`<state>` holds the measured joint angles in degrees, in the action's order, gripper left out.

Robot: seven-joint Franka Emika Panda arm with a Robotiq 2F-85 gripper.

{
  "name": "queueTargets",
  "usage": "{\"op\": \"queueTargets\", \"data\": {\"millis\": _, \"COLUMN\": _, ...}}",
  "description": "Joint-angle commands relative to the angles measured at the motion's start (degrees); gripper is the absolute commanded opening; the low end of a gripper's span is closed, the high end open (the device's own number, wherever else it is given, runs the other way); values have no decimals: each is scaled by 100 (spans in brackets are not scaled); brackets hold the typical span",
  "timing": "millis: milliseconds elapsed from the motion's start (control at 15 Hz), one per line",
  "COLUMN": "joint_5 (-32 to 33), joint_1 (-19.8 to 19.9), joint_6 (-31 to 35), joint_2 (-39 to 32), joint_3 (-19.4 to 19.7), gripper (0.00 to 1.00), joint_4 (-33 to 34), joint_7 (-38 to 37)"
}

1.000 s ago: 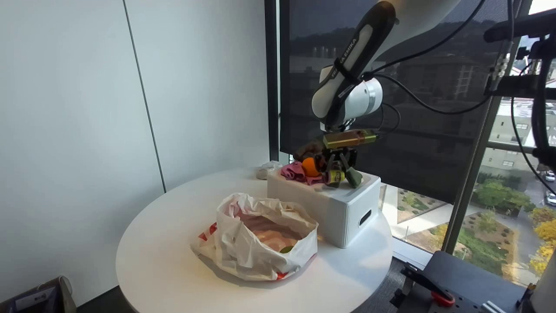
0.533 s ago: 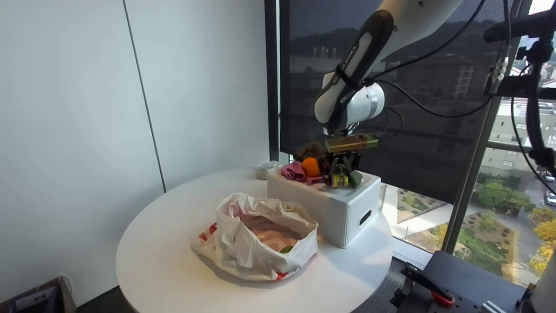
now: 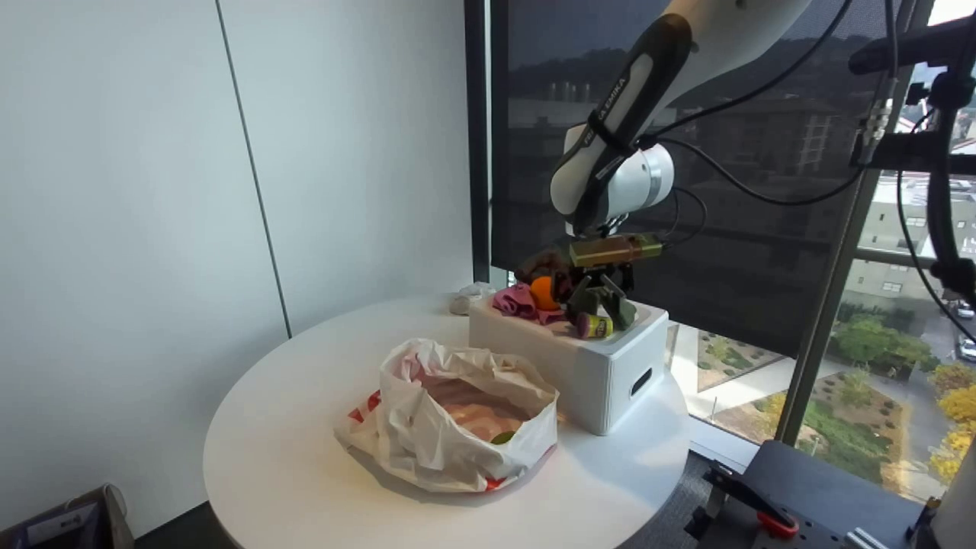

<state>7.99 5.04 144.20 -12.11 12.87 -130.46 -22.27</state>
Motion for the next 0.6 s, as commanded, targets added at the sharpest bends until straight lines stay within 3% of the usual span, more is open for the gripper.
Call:
{"op": "queueTargets", "data": {"millis": 0, "joint_5": -424, "joint_1": -19, "joint_6": -452, "joint_2": 542, "joint_3": -367, "gripper": 100, "joint_4": -288, "joint_7": 746}}
{"op": "queueTargets", "data": {"millis": 333, "joint_5": -327, "joint_1": -344, "joint_6": -716, "joint_2": 622, "joint_3": -922, "gripper": 100, "joint_4": -367, "joint_7": 1369}}
{"op": "queueTargets", "data": {"millis": 533, "joint_5": -366, "joint_1": -525, "joint_6": -710, "joint_2": 258, "joint_3": -1220, "gripper": 100, "joint_4": -200, "joint_7": 1780}}
